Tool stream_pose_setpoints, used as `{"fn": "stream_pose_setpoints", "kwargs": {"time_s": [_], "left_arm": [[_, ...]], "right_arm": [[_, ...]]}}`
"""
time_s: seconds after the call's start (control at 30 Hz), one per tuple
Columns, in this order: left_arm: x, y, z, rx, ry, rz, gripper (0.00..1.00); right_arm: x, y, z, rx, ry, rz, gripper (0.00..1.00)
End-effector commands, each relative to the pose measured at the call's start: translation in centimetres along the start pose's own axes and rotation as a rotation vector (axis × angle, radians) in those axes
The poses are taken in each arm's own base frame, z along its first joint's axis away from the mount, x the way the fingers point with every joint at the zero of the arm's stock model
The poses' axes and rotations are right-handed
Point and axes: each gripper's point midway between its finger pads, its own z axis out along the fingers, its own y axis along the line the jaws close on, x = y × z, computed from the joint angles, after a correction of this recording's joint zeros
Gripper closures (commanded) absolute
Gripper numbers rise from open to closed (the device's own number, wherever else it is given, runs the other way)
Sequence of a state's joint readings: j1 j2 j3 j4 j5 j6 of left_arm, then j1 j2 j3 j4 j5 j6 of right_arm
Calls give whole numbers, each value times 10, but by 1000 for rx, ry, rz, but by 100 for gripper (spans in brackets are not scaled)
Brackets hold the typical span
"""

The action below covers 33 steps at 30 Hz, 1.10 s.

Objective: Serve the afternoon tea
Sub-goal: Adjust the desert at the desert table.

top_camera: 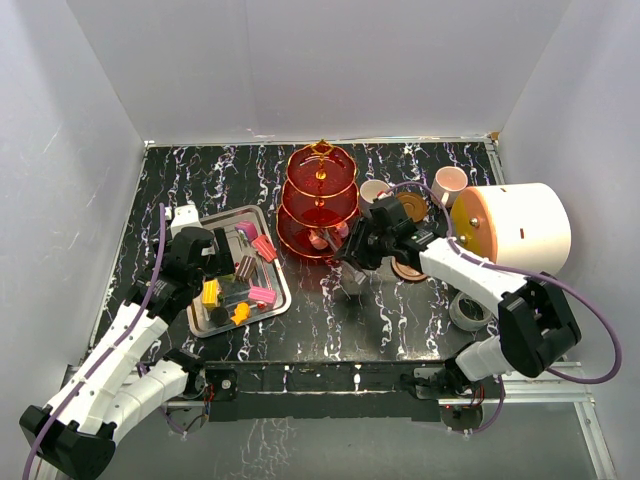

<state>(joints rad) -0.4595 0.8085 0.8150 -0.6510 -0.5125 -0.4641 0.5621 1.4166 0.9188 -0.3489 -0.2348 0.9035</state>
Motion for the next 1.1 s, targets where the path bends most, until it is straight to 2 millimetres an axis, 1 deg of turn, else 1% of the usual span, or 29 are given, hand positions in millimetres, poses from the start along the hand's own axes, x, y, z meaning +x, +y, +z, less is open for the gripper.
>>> {"fn": "stream_pose_setpoints", "kwargs": {"time_s": [0.0,0.17,0.27,0.37,0.43,0.57,0.73,0.8,0.9,0.97,1.07], "left_arm": [[-1,1,1,-3,-5,7,1],[-1,1,1,-2,-6,6,1],[-1,1,1,-2,-6,6,1],[-1,1,0,-2,-7,4,1],[-2,2,-1,-2,-11,1,1],[-2,2,-2,-3,-15,-3,1],[-5,4,-4,-3,-28,-13,1],[-5,4,-4,-2,-30,-15,1],[-5,3,-4,0,-30,-14,1],[-4,3,-3,3,-28,-11,1],[-4,3,-3,0,-22,-7,1]], "right_arm": [[-9,6,-14,0,-32,-16,60],[-19,8,-26,28,-65,-43,58],[-21,6,-32,63,-61,-80,56],[-22,10,-39,50,-58,-119,56],[-24,9,-44,72,-68,-134,56],[-29,-1,-53,136,-93,-166,58],[-29,0,-68,126,-107,-237,59],[-32,-11,-72,182,-126,-244,59],[-36,-24,-69,229,-125,-264,60],[-38,-30,-62,244,-108,-269,62],[-44,-38,-57,283,-104,-275,63]]}}
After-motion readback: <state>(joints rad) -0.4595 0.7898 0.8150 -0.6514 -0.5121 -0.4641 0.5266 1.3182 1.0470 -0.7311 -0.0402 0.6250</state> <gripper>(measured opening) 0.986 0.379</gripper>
